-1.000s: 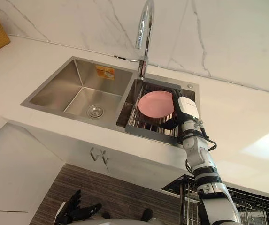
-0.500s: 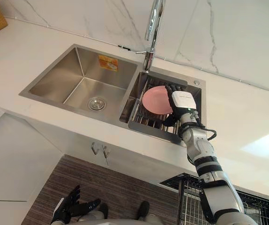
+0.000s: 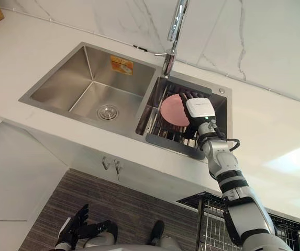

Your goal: Walk over to the sink, pick up the cup, carry it to the dishwasher, place the cup inside the dishwasher, then close the dishwasher door

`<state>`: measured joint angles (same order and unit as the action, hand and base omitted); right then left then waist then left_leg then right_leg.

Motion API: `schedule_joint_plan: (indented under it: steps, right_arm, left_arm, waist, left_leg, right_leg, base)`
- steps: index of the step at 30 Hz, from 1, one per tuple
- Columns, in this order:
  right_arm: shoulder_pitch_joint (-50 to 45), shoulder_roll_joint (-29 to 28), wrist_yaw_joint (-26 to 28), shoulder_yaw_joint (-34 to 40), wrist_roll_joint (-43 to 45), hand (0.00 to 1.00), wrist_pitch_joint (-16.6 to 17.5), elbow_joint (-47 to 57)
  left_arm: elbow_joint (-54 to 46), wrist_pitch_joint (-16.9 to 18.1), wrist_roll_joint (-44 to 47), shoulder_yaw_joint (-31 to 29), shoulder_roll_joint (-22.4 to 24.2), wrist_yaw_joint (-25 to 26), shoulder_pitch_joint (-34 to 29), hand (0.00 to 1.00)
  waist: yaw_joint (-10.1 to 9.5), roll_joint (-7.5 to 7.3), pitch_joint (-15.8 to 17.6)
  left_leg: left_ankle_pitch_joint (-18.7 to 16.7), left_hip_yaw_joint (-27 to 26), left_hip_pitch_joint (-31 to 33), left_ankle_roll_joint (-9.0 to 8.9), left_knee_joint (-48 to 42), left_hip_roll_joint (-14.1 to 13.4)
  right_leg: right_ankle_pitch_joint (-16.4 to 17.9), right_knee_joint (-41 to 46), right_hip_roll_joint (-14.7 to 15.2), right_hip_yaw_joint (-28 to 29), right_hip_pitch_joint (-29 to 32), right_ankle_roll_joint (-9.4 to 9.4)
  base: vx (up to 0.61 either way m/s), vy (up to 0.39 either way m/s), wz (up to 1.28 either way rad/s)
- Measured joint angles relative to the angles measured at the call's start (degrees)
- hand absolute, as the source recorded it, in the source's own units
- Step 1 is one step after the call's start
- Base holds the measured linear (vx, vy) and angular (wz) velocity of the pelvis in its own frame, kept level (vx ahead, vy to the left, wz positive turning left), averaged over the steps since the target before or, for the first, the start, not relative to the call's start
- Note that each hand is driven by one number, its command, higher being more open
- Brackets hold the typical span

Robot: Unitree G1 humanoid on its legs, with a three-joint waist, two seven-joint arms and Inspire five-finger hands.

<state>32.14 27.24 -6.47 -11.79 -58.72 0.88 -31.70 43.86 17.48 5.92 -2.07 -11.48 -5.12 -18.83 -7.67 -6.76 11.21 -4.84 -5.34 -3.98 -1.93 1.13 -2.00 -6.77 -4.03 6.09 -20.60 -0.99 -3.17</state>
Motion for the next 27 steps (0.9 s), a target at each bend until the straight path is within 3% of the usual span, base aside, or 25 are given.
schedule_joint_plan:
  steps: [1,2,6,15,27]
  right_arm:
    - [0.6,0.1,0.8,0.0,0.0,1.0,-0.3,-0.1]
    - [1.3,0.2,1.4,0.0,0.0,0.0,-0.4,-0.2]
    - [2.5,1.5,3.1,0.0,0.6,0.0,-0.8,-0.3]
    - [6.7,3.3,6.7,0.0,6.5,0.0,-0.9,-2.6]
    - [7.8,6.2,7.9,-0.1,14.1,0.0,0.3,-3.4]
  left_arm:
    - [-0.2,-0.1,0.3,0.1,-0.3,-0.1,0.1,1.0]
    - [-0.4,-0.1,0.9,0.1,-0.3,-0.1,0.2,1.0]
    - [-0.5,-0.2,2.0,0.1,-0.3,-0.3,0.7,1.0]
    - [-0.8,-0.4,2.6,0.0,-1.5,-0.7,2.5,1.0]
    - [-0.8,-0.4,3.7,0.1,-1.3,-0.7,3.4,1.0]
  waist:
    - [-0.13,0.0,0.3]
    - [-0.25,0.02,0.8]
    - [-1.1,-0.13,1.4]
    - [-1.66,-1.99,4.2]
    - [-1.84,-1.72,5.4]
  left_leg:
    - [-0.1,0.0,0.3,0.08,-0.3,0.0]
    - [-0.4,0.0,0.3,0.43,-0.5,-0.1]
    - [-0.6,-0.2,1.8,0.66,-1.8,-0.2]
    - [-0.7,-0.2,4.1,0.77,-3.7,0.0]
    - [-1.3,-0.3,4.5,0.86,-4.8,0.1]
  right_leg:
    - [0.0,0.1,0.0,0.0,0.1,0.0]
    - [0.0,0.1,0.0,0.1,0.1,0.01]
    - [0.1,0.1,0.0,0.0,0.9,-0.02]
    - [0.2,0.1,0.3,0.1,2.2,-0.28]
    - [0.2,0.1,0.4,0.2,2.2,-0.3]
  base:
    - [0.0,0.0,0.0]
    - [-0.03,-0.008,0.01]
    - [-0.03,-0.007,0.03]
    - [-0.01,0.0,0.0]
    - [0.0,0.0,0.0]
